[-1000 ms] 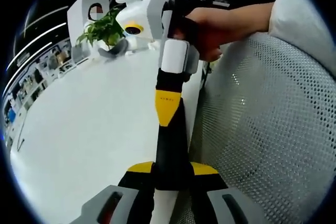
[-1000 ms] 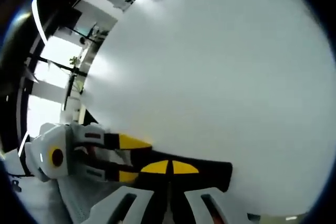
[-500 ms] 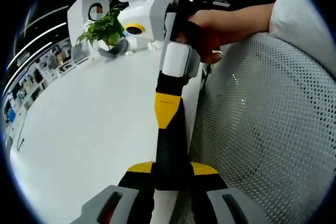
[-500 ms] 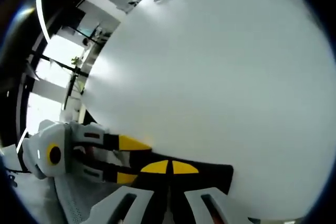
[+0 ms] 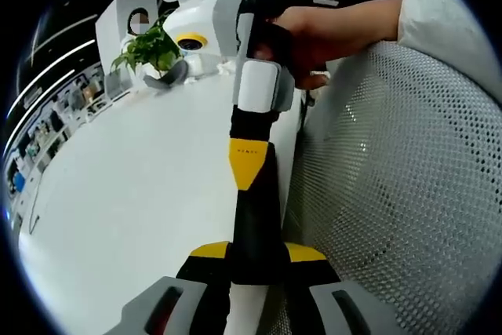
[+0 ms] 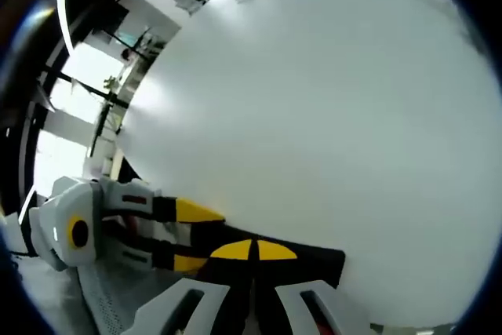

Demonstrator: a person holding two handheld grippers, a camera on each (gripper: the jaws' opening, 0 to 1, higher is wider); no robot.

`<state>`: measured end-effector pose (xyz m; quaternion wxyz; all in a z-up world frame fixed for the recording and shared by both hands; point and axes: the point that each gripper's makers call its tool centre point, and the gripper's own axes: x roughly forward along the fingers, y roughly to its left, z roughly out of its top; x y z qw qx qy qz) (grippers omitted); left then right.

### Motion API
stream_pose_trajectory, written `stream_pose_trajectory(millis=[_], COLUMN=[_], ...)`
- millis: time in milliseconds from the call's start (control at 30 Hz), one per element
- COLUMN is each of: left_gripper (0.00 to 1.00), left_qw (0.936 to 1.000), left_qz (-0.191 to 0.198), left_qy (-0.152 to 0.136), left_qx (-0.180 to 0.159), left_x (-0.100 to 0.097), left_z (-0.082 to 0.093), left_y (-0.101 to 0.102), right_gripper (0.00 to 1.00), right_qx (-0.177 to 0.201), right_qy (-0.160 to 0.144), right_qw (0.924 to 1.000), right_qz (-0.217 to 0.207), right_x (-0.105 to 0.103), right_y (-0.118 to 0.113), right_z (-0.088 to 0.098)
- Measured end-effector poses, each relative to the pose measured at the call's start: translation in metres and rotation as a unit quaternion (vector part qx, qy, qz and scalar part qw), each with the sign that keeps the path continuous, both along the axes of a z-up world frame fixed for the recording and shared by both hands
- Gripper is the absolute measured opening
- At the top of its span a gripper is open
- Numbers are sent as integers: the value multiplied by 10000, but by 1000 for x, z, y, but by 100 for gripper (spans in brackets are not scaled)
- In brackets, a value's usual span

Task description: Press the specified remote control buttons in sequence, fully releasing each button before pressing the next.

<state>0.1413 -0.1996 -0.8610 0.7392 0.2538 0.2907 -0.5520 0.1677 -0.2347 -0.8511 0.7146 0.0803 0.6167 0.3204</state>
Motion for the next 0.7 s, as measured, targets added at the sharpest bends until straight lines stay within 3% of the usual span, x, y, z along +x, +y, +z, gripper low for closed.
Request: stream_pose_trajectory(millis=[100, 267, 367, 700], left_gripper=[24, 24, 24, 24], left_qw=[10000, 10000, 10000, 10000], left_qz=[13, 26, 37, 44], left_qy=[13, 20, 26, 21], left_qx=[-11, -14, -22, -27], left_x=[0, -1, -1, -2], left_z=[0, 1, 0, 1], left_y=[0, 0, 0, 0], right_gripper=[0, 0, 0, 0], right_qx=[12, 107, -120, -173], right_qy=[-32, 285, 276, 105], right_qw=[9999, 9995, 9995, 9996], right_qz=[-158, -77, 112, 219], right_x=[3, -9, -14, -13], right_y=[-4, 1, 0, 2], right_z=[2, 3, -1, 0])
